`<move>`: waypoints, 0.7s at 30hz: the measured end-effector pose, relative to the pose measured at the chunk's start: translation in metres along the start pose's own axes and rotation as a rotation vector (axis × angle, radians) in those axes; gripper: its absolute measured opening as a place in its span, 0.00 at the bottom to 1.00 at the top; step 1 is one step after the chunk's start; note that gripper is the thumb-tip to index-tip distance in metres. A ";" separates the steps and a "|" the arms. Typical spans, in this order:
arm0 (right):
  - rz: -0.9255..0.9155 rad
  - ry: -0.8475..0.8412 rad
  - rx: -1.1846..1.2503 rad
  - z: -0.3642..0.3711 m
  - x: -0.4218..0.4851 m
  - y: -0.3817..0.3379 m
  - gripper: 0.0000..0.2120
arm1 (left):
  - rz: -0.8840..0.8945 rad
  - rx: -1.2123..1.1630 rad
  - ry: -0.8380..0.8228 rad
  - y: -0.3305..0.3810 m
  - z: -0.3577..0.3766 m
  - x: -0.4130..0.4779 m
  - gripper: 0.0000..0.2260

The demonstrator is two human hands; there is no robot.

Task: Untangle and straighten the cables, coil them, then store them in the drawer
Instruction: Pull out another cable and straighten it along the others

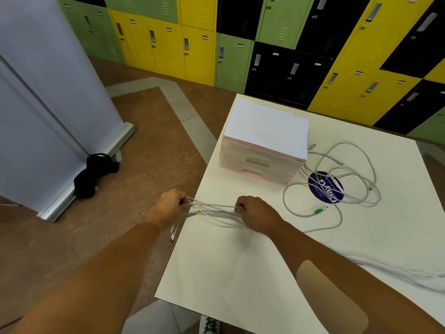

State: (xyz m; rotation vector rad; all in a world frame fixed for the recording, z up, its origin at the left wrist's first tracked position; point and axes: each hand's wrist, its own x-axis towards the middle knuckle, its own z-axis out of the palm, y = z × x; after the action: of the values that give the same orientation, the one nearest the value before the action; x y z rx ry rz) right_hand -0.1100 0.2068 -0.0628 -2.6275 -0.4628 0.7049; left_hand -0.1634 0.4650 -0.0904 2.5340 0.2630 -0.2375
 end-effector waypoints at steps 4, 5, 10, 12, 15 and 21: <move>0.008 0.007 0.005 0.003 0.000 0.004 0.07 | -0.016 0.017 -0.004 -0.001 0.002 0.001 0.05; 0.003 0.012 0.009 0.004 0.001 0.005 0.07 | -0.017 0.025 -0.014 0.000 0.002 0.002 0.05; -0.031 0.021 0.023 0.003 -0.001 0.006 0.07 | 0.011 0.089 -0.083 0.005 -0.003 0.005 0.03; -0.035 0.034 0.023 0.003 -0.001 0.006 0.07 | 0.053 0.126 -0.024 0.010 -0.007 0.005 0.02; -0.048 0.051 0.005 0.004 -0.001 0.008 0.07 | 0.252 0.149 0.056 0.025 -0.006 0.007 0.05; -0.059 0.055 0.034 0.000 -0.003 0.003 0.06 | 0.466 0.126 -0.137 0.079 0.027 0.013 0.12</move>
State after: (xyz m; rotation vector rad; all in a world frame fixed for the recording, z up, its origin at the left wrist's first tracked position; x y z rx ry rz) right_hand -0.1115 0.2031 -0.0626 -2.5831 -0.5052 0.6154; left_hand -0.1347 0.3872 -0.0737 2.6012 -0.4043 -0.2463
